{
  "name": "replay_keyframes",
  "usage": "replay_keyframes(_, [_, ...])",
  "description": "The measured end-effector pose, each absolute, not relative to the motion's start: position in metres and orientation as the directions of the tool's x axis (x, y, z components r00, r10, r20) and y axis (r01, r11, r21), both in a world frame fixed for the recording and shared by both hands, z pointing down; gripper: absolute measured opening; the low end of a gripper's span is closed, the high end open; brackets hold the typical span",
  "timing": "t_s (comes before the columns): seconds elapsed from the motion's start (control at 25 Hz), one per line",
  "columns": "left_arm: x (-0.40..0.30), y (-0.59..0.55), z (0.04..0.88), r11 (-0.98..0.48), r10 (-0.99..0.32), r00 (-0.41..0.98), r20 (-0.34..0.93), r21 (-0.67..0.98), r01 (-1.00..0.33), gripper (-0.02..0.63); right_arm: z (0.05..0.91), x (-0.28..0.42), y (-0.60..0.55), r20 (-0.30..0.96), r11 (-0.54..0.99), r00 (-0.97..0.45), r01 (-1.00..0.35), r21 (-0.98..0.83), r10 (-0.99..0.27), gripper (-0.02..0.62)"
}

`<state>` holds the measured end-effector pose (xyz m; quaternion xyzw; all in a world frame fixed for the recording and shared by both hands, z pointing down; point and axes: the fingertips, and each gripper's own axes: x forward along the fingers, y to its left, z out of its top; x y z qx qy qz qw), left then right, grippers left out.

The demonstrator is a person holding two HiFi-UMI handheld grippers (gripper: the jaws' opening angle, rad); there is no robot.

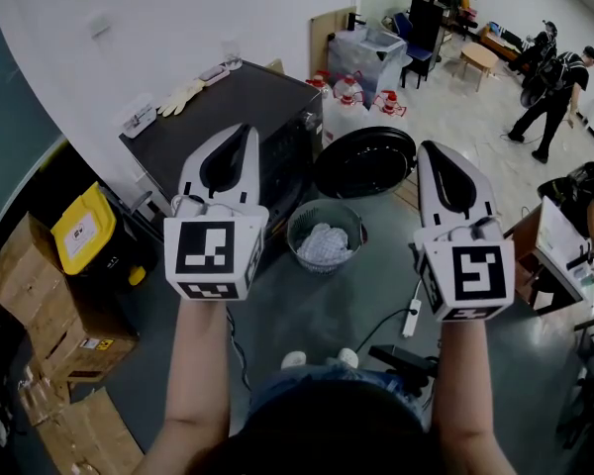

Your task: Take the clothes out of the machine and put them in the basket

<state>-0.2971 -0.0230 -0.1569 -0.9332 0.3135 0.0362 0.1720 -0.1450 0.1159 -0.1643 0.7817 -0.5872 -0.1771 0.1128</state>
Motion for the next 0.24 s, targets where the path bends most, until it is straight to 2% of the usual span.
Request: replay_keyframes(0.24, [-0.2952, -0.0192, -0.157, -0.742, -0.57, 0.804, -0.171, -0.314, -0.593, 0.002, -0.1674, -0.1437, 0.1179, -0.135, -0.286, 0.253, -0.88, 0.38, -0.958, 0.003])
